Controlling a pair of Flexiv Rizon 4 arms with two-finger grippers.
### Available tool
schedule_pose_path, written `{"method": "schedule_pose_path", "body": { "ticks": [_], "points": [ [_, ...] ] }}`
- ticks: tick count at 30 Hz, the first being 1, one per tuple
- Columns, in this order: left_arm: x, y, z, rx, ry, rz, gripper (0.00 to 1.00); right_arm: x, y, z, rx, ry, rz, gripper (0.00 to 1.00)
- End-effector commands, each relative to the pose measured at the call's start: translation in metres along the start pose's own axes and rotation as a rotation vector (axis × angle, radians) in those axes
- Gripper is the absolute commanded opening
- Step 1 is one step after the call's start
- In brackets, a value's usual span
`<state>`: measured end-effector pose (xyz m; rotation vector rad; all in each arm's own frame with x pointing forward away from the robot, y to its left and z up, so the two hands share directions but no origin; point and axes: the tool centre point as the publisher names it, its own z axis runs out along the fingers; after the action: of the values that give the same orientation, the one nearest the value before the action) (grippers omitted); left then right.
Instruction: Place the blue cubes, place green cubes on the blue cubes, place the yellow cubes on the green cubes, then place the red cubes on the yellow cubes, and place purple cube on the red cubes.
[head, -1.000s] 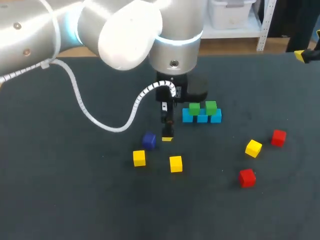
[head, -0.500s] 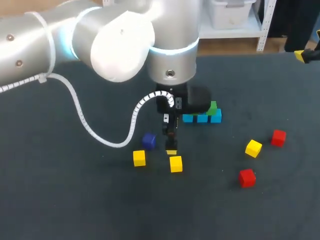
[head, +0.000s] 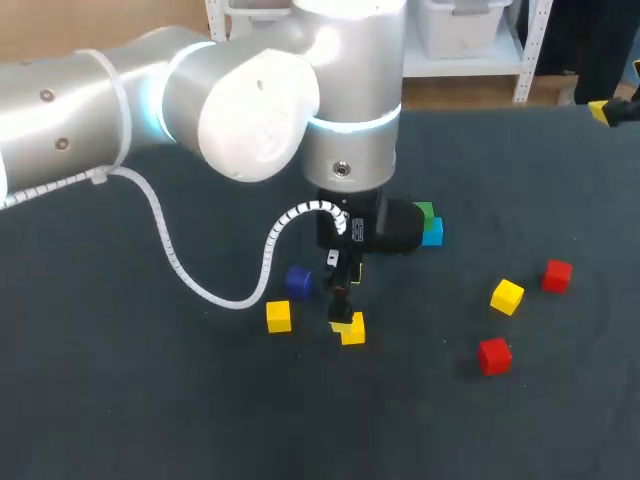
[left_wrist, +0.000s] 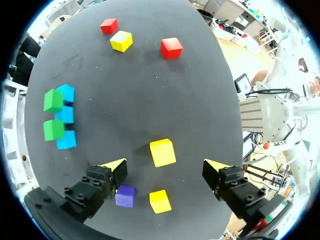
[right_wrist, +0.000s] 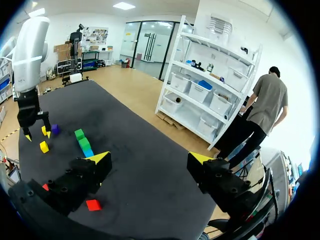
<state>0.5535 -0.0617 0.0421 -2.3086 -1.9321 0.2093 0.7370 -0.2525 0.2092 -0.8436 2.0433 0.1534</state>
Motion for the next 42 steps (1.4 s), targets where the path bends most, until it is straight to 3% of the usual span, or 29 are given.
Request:
{"method": "schedule_pose_path", "body": {
  "ticks": [1,12,24,26,27,31,33,34,36,42],
  "points": [
    [-0.006,0.011,0.01,0.038,-0.003,-0.009,1.0,0.0,-0.003,0.002,-0.01,-0.003,-0.001,1.0],
    [-0.002,0.016,0.027,0.064,0.061,-0.036,1.0,0.0,-0.003,0.002,-0.01,-0.003,-0.001,1.0],
    [-0.002,0.014,0.034,0.066,0.07,-0.037,0.98,0.0,-0.003,0.002,-0.01,-0.003,-0.001,1.0],
    [-0.002,0.013,0.034,0.067,0.072,-0.038,0.92,0.0,-0.003,0.002,-0.01,-0.003,-0.001,1.0],
    [-0.003,0.013,0.034,0.07,0.074,-0.037,0.82,0.0,-0.003,0.002,-0.01,-0.003,-0.001,1.0],
    [-0.004,0.012,0.037,0.08,0.079,-0.034,0.8,0.0,-0.003,0.002,-0.01,-0.003,-0.001,1.0],
    [-0.004,0.011,0.038,0.086,0.079,-0.034,0.65,0.0,-0.003,0.002,-0.01,-0.003,-0.001,1.0],
    [-0.004,0.011,0.038,0.087,0.079,-0.035,0.5,0.0,-0.003,0.002,-0.01,-0.003,-0.001,1.0],
    [-0.004,0.011,0.038,0.087,0.081,-0.036,0.42,0.0,-0.003,0.002,-0.01,-0.003,-0.001,1.0],
    [-0.002,0.01,0.037,0.084,0.08,-0.058,0.31,0.0,-0.003,0.002,-0.01,-0.003,-0.001,1.0]
  ]
}}
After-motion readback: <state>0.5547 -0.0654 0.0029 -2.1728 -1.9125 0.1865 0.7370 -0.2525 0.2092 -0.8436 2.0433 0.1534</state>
